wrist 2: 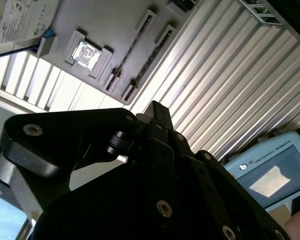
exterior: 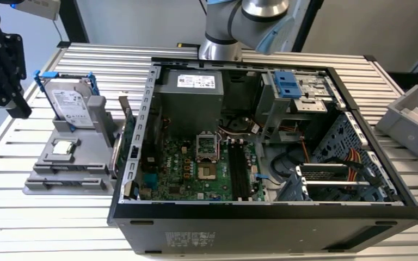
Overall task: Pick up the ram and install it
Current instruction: 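Pick up the ram and move it above insertion slot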
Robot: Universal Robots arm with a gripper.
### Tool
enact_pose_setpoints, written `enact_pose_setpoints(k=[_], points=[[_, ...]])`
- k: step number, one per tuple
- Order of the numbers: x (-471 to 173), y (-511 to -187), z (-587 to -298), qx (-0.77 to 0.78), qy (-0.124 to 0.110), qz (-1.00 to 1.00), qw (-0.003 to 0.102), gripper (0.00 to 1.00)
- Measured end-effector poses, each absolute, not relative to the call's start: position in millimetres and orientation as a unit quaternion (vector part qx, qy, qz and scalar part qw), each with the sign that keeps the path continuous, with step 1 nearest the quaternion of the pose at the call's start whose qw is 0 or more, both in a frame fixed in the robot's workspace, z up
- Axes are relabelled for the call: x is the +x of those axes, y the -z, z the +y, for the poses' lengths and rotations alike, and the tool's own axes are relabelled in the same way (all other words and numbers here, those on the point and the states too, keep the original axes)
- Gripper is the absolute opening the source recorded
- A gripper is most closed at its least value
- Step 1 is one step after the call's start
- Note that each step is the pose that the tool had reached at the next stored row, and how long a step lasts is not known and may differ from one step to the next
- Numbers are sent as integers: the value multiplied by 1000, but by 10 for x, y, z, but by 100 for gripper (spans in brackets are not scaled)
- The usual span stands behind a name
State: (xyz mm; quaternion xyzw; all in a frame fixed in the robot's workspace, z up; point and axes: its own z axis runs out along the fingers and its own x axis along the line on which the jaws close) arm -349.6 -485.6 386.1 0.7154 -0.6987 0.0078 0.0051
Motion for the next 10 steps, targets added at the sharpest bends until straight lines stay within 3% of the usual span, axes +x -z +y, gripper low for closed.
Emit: enact_pose_setpoints(k=[10], points=[[-3506,-3862,-4842,716,-8,-698,5,0]])
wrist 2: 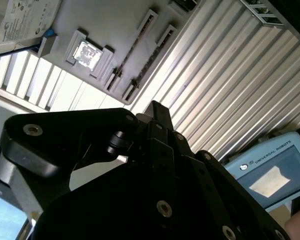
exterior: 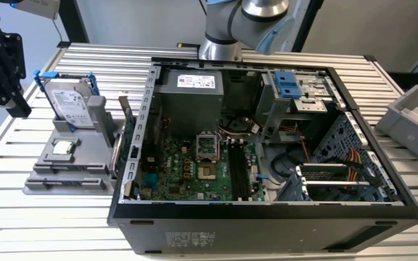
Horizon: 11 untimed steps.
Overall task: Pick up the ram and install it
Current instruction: 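Pick up the ram and move it above insertion slot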
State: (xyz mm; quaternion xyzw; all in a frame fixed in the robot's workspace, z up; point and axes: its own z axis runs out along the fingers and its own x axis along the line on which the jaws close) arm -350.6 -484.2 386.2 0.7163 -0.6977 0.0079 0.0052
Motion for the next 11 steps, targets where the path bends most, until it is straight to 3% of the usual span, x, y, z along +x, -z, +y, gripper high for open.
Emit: enact_pose_setpoints(k=[2,3,11], points=[[-3506,-3861,-4842,716,-8,-698,5,0],[-3506,-3861,-4842,716,-8,-698,5,100],[-3506,-3861,-4841,717,-8,-697,5,100]])
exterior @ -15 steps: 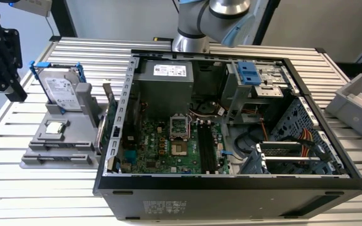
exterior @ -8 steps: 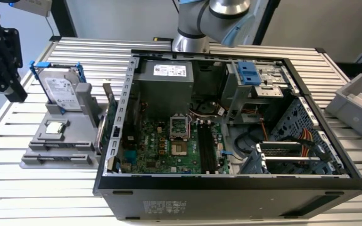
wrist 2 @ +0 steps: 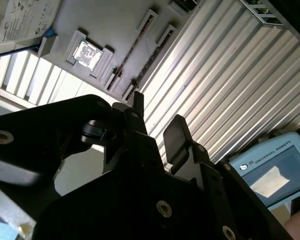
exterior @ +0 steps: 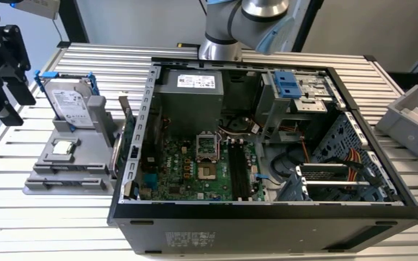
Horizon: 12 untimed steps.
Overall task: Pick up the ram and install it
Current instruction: 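Pick up the ram and move it above insertion slot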
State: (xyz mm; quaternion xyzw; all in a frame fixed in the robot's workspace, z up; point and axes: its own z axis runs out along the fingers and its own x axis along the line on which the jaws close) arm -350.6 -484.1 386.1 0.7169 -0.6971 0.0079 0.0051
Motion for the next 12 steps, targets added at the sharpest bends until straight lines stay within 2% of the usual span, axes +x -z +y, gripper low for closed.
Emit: enact_pose_setpoints(k=[12], points=[[-3507,-3857,-4842,717,-5,-697,3,100]])
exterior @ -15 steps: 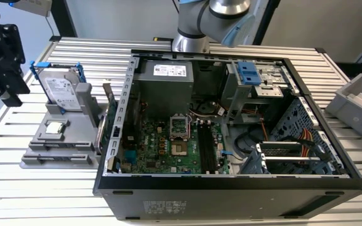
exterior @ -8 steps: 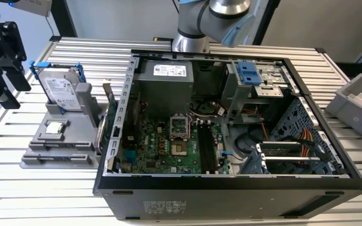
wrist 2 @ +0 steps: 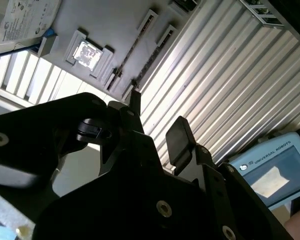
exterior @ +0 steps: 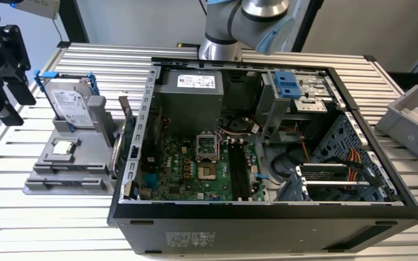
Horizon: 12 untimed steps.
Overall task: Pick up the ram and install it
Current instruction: 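Pick up the ram and move it above insertion slot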
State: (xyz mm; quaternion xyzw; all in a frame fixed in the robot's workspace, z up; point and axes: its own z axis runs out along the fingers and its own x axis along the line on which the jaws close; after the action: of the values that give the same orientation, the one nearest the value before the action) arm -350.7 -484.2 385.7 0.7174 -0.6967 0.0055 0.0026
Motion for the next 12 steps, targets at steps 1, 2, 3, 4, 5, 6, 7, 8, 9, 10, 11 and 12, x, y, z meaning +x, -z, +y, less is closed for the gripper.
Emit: enact_pose_setpoints(k=[1,2,3,4,5,6,7,8,9,10,11,12], points=[[-3507,-3856,-4841,717,-2,-697,-1,100],[-3508,-3853,-4841,717,1,-697,-4,100],[-3508,-3850,-4841,717,5,-697,-8,100],[-3508,-3848,-4841,717,8,-697,-11,100],[-3509,-3844,-4841,717,10,-697,-13,100],[-3508,-3838,-4840,717,10,-697,-14,100],[-3508,-3833,-4840,717,10,-697,-14,100],[-3509,-3827,-4841,717,11,-697,-13,100],[-3508,-3820,-4841,717,11,-697,-13,100],[-3509,-3814,-4841,717,12,-697,-12,100],[-3509,-3807,-4841,717,12,-697,-12,100],[-3509,-3801,-4841,717,13,-697,-11,100]])
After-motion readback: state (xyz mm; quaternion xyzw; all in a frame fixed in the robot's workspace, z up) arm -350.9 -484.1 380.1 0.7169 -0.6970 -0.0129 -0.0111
